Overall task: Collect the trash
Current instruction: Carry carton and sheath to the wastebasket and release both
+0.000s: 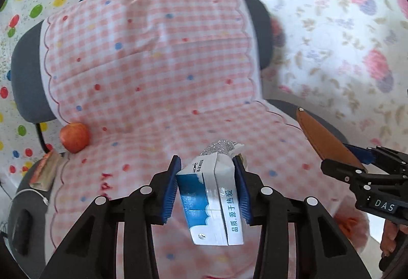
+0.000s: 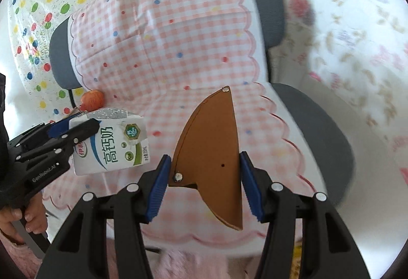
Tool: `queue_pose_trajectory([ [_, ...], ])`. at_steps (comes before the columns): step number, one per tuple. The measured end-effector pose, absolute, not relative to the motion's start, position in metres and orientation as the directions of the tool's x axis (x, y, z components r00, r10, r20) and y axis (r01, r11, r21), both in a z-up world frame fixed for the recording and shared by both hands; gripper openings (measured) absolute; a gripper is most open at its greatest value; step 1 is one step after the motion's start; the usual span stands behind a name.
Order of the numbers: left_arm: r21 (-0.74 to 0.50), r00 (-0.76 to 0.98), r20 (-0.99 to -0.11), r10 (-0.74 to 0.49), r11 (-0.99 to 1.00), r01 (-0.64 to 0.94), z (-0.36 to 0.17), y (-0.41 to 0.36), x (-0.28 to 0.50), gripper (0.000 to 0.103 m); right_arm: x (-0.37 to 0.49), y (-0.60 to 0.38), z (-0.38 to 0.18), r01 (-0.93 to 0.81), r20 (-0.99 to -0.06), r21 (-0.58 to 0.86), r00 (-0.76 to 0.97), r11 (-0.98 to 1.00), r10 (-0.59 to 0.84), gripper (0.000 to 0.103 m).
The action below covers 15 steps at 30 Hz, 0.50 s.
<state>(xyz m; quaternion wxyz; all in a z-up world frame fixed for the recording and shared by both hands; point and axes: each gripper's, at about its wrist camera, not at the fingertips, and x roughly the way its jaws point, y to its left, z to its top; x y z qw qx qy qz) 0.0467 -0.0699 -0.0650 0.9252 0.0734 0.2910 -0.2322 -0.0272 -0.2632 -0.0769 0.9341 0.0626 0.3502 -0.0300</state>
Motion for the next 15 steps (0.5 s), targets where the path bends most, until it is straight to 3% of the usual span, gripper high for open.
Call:
queue_pose_trajectory([
  [15, -0.028, 0.584, -0.504, -0.636, 0.688, 0.726, -0.06, -0.178, -0.039, 0.042, -0.161, -0.331, -0.073, 0.348, -0.618, 0.095, 0.755, 0.933, -0.218, 0.054],
])
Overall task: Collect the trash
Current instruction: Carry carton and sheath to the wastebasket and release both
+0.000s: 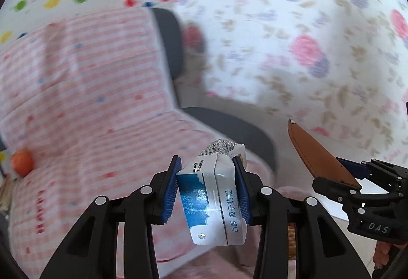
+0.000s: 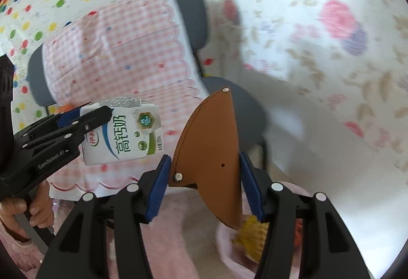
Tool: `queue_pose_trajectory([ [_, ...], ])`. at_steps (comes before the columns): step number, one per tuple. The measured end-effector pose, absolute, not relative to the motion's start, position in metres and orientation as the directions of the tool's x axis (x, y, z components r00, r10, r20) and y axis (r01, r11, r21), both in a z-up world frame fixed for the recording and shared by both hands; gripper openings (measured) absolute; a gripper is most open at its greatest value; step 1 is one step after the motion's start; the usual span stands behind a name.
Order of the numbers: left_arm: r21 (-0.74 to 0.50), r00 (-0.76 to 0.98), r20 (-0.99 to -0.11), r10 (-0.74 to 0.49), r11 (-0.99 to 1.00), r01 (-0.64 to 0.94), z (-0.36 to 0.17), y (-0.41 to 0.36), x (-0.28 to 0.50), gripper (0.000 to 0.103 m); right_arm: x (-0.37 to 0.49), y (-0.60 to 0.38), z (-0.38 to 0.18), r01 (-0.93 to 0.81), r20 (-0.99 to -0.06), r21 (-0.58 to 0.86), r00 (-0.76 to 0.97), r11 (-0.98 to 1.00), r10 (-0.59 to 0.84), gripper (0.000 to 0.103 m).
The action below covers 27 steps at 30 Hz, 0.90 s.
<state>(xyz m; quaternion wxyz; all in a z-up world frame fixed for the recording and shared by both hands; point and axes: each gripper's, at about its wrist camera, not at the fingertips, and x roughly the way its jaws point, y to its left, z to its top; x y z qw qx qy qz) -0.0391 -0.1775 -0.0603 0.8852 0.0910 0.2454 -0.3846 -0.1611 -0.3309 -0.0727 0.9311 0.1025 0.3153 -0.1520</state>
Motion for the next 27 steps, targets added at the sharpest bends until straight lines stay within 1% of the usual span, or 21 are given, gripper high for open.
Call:
queue_pose_trajectory([
  [3, -0.023, 0.531, -0.509, -0.677, 0.627, 0.779, -0.07, -0.21, -0.061, 0.042, -0.188, -0.352, -0.081, 0.416, -0.636, 0.091, 0.724, 0.905, -0.269, 0.054],
  [6, -0.027, 0.466, -0.541, -0.7, 0.569, 0.822, -0.085, -0.242, -0.078, 0.042, -0.208, -0.37, -0.095, 0.466, -0.663, 0.095, 0.689, 0.879, -0.294, 0.054],
  [11, -0.028, 0.399, -0.585, -0.707, 0.509, 0.86, -0.107, -0.28, -0.094, 0.042, -0.225, -0.397, -0.12, 0.53, -0.697, 0.133, 0.651, 0.837, -0.301, 0.054],
  [15, -0.043, 0.351, -0.619, -0.702, 0.476, 0.878, -0.121, -0.305, -0.095, 0.042, -0.227, -0.414, -0.128, 0.553, -0.702, 0.163, 0.647, 0.817, -0.298, 0.055],
  [17, -0.049, 0.332, -0.632, -0.7, 0.463, 0.885, -0.125, -0.316, -0.095, 0.044, -0.226, -0.423, -0.131, 0.571, -0.705, 0.166, 0.639, 0.804, -0.308, 0.056],
  [18, -0.05, 0.325, -0.639, -0.697, 0.459, 0.887, -0.128, -0.32, -0.094, 0.05, -0.225, -0.427, -0.131, 0.577, -0.704, 0.168, 0.638, 0.8, -0.312, 0.064],
  [19, -0.048, 0.323, -0.646, -0.692, 0.459, 0.887, -0.129, -0.325, -0.093, 0.055, -0.225, -0.43, -0.131, 0.581, -0.701, 0.171, 0.639, 0.795, -0.316, 0.069],
  [20, -0.043, 0.329, -0.646, -0.689, 0.463, 0.885, -0.131, -0.327, -0.092, 0.065, -0.226, -0.432, -0.131, 0.581, -0.7, 0.175, 0.641, 0.795, -0.315, 0.069],
  [21, -0.034, 0.344, -0.642, -0.685, 0.474, 0.88, -0.131, -0.327, -0.091, 0.068, -0.226, -0.434, -0.131, 0.582, -0.698, 0.178, 0.643, 0.794, -0.315, 0.069],
  [26, -0.043, 0.361, -0.65, -0.668, 0.506, 0.861, -0.134, -0.317, -0.083, 0.073, -0.231, -0.436, -0.13, 0.588, -0.694, 0.183, 0.645, 0.788, -0.32, 0.069],
  [27, -0.043, 0.366, -0.651, -0.665, 0.514, 0.857, -0.134, -0.314, -0.081, 0.079, -0.232, -0.437, -0.13, 0.59, -0.695, 0.189, 0.645, 0.785, -0.318, 0.069],
])
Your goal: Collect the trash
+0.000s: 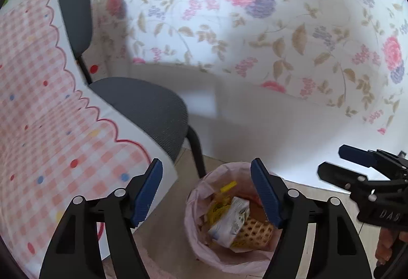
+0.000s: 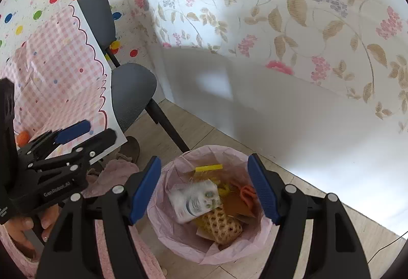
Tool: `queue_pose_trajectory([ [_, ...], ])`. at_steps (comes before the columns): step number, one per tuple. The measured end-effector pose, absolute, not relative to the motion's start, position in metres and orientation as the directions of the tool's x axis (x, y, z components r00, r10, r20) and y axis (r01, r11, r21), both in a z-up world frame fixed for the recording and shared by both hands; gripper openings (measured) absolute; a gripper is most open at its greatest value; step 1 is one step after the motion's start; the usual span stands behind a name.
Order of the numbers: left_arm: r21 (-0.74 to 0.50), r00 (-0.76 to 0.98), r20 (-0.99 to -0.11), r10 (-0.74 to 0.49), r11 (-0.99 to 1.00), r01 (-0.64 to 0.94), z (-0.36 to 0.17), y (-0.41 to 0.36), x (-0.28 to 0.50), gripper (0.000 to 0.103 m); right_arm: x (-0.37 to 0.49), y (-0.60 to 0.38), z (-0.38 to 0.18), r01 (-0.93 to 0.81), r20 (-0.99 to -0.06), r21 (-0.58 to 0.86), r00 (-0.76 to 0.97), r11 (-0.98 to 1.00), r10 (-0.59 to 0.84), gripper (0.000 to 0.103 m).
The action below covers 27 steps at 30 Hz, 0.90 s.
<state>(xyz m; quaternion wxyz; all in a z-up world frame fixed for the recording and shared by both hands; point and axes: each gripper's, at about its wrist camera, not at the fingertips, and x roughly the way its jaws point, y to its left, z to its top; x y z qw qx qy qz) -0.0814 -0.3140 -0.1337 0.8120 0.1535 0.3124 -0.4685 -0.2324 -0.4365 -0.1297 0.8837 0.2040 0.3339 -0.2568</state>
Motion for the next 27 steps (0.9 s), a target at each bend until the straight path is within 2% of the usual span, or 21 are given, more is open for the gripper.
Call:
queue_pose_trajectory([
  [2, -0.036, 0.389, -0.651, -0.652, 0.539, 0.842, -0.134, -0.305, -0.08, 0.089, -0.233, -0.436, -0.129, 0.59, -0.697, 0.197, 0.646, 0.783, -0.311, 0.069],
  [3, -0.035, 0.397, -0.649, -0.648, 0.547, 0.836, -0.133, -0.301, -0.08, 0.089, -0.234, -0.434, -0.129, 0.587, -0.699, 0.199, 0.646, 0.784, -0.307, 0.069],
  [5, -0.016, 0.415, -0.657, -0.629, 0.563, 0.826, -0.133, -0.292, -0.081, 0.09, -0.233, -0.429, -0.126, 0.586, -0.703, 0.189, 0.641, 0.788, -0.308, 0.075],
  [7, 0.009, 0.44, -0.665, -0.604, 0.582, 0.813, -0.132, -0.285, -0.081, 0.09, -0.233, -0.424, -0.123, 0.584, -0.703, 0.172, 0.637, 0.793, -0.317, 0.088],
  [10, 0.03, 0.457, -0.681, -0.572, 0.602, 0.798, -0.127, -0.273, -0.082, 0.09, -0.233, -0.413, -0.113, 0.587, -0.699, 0.126, 0.624, 0.8, -0.348, 0.097],
  [15, 0.053, 0.494, -0.676, -0.547, 0.632, 0.773, -0.106, -0.247, -0.088, 0.09, -0.232, -0.397, -0.094, 0.572, -0.696, 0.093, 0.622, 0.815, -0.358, 0.097],
  [20, 0.097, 0.572, -0.657, -0.491, 0.698, 0.71, -0.078, -0.207, -0.093, 0.092, -0.232, -0.369, -0.062, 0.528, -0.622, 0.076, 0.689, 0.846, -0.374, 0.097],
  [27, 0.086, 0.63, -0.658, -0.413, 0.79, 0.608, -0.051, -0.131, -0.089, 0.095, -0.201, -0.319, -0.026, 0.385, -0.561, 0.055, 0.775, 0.921, -0.291, 0.097],
])
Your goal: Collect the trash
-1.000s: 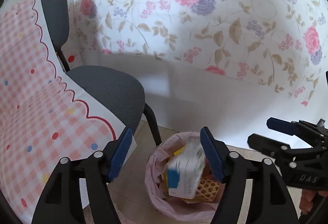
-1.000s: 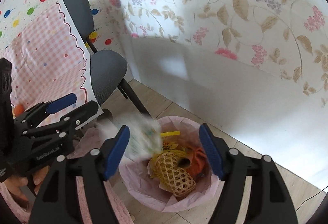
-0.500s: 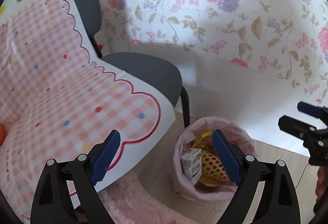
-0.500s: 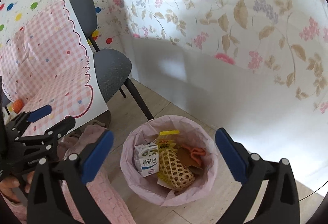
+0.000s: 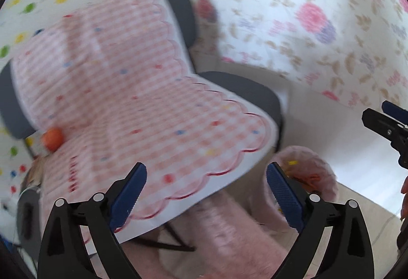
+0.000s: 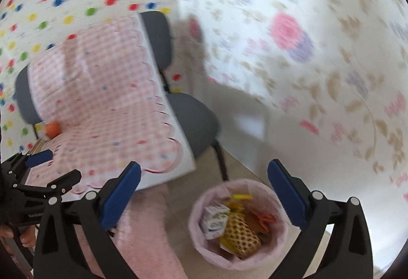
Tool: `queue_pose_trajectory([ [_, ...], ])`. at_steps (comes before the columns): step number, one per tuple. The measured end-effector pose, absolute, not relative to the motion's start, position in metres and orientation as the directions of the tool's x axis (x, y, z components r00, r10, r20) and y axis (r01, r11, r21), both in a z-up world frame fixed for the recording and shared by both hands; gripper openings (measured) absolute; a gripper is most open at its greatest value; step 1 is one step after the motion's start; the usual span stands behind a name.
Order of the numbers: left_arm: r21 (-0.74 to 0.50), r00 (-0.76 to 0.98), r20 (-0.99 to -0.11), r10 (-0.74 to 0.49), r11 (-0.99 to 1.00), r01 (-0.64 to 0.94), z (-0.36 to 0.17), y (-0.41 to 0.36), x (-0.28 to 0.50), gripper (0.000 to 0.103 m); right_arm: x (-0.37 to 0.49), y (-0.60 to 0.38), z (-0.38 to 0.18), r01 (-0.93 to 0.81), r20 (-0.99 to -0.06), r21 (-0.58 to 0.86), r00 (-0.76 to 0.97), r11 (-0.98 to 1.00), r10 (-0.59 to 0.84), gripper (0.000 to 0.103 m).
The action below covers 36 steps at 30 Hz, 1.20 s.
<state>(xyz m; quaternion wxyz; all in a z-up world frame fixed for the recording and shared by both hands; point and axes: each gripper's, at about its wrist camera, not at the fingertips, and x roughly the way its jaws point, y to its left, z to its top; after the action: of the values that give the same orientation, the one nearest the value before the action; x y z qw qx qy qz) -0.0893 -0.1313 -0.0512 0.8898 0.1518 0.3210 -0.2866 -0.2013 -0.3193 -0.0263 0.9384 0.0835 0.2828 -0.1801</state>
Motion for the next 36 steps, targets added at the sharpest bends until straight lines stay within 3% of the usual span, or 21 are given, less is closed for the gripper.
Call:
queue_pose_trajectory([
  [10, 0.075, 0.748, -0.631, -0.204, 0.944, 0.321, -0.022, -0.022, -0.081, 0.095, -0.148, -0.228, -0.006, 0.131, -0.567, -0.028, 0.815, 0.991, -0.124, 0.097],
  [19, 0.101, 0.761, -0.646, -0.066, 0.98, 0.171, -0.018, 0.032, -0.077, 0.095, -0.124, -0.196, 0.001, 0.072, -0.58, -0.052, 0.809, 0.996, -0.089, 0.097],
  [36, 0.088, 0.745, -0.666, -0.049, 0.986, 0.143, -0.026, 0.048, -0.057, 0.095, -0.107, -0.192, -0.01, 0.074, -0.617, -0.051, 0.782, 0.996, -0.089, 0.097],
])
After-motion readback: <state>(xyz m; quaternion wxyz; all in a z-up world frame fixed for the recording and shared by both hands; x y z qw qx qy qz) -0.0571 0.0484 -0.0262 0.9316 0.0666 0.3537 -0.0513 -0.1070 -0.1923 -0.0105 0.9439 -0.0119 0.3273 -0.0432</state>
